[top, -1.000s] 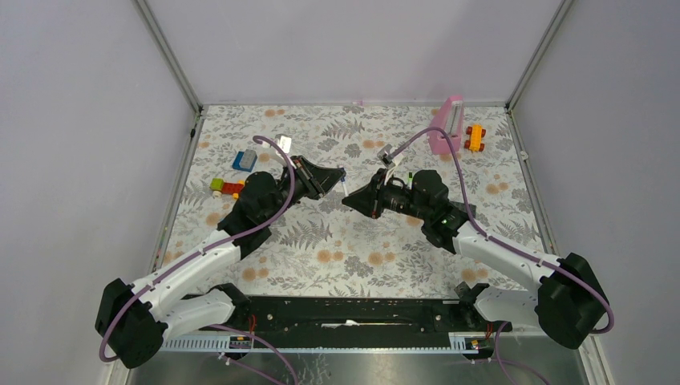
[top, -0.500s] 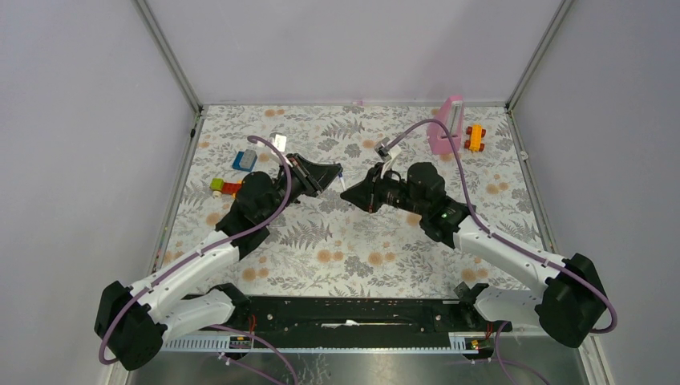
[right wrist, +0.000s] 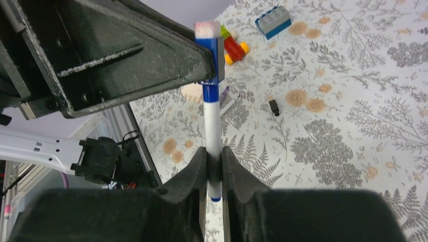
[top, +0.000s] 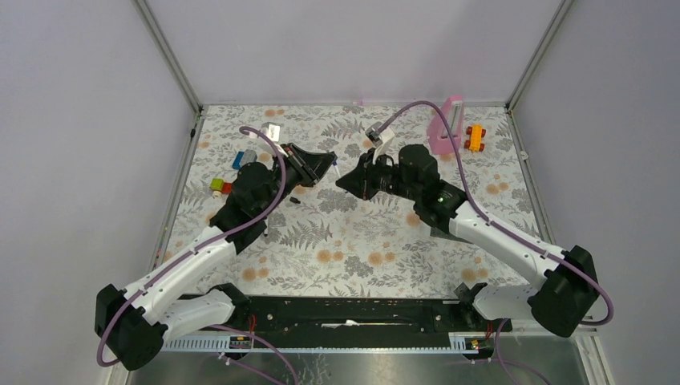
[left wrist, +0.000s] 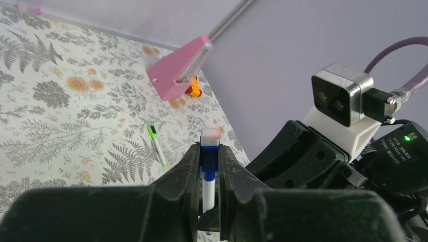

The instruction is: Insert the pens into the pen caps

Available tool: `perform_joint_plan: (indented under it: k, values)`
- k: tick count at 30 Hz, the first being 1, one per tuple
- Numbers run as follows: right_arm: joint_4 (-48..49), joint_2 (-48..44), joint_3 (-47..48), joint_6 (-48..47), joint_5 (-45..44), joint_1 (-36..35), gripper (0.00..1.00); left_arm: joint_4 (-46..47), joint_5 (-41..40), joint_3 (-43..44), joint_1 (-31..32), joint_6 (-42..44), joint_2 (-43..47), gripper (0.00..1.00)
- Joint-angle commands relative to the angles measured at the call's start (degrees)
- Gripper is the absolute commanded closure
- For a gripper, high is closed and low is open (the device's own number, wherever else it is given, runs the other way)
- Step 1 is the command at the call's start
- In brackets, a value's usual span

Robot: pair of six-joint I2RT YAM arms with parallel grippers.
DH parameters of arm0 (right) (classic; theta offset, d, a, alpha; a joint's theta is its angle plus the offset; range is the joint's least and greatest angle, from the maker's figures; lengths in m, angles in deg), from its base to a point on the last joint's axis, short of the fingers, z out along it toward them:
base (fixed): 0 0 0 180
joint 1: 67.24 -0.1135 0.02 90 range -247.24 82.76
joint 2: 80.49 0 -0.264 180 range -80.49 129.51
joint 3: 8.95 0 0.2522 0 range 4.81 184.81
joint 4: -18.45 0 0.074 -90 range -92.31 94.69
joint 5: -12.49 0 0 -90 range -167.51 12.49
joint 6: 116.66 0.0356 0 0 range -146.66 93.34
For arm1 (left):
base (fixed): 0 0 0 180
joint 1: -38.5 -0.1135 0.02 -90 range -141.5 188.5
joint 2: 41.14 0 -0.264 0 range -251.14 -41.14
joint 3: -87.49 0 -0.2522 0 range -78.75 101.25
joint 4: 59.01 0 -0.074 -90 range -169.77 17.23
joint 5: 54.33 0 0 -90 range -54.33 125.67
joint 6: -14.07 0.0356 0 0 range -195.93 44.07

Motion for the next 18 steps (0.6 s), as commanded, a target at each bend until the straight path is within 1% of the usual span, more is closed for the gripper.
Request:
perform_joint_plan:
  k: [1,6,10,13,18]
  values:
    - [2.4,2.1,10.0,-3.3,-10.9,1.3,1.00,-7.0,4.6,2.7,1.1,0.1,-0.4,1.00]
    - [-5.0,6.2,19.0,-5.6,-17.5,1.3,1.00,-11.5,2.6,5.9,1.2,-2.8,-3.1,1.00]
    - [-8.9,9.6,24.7,-7.5,-22.1,1.3,1.00,-18.3,0.6,9.7,1.2,-5.8,-7.6,1.00]
    - [-8.7,11.4,25.9,-8.2,-25.0,1.2,1.00,-21.7,0.8,12.1,1.2,-6.6,-11.0,1.00]
    - [-9.2,15.8,27.2,-9.2,-29.4,0.3,1.00,-22.4,3.7,12.9,1.3,-8.6,-15.1,1.00]
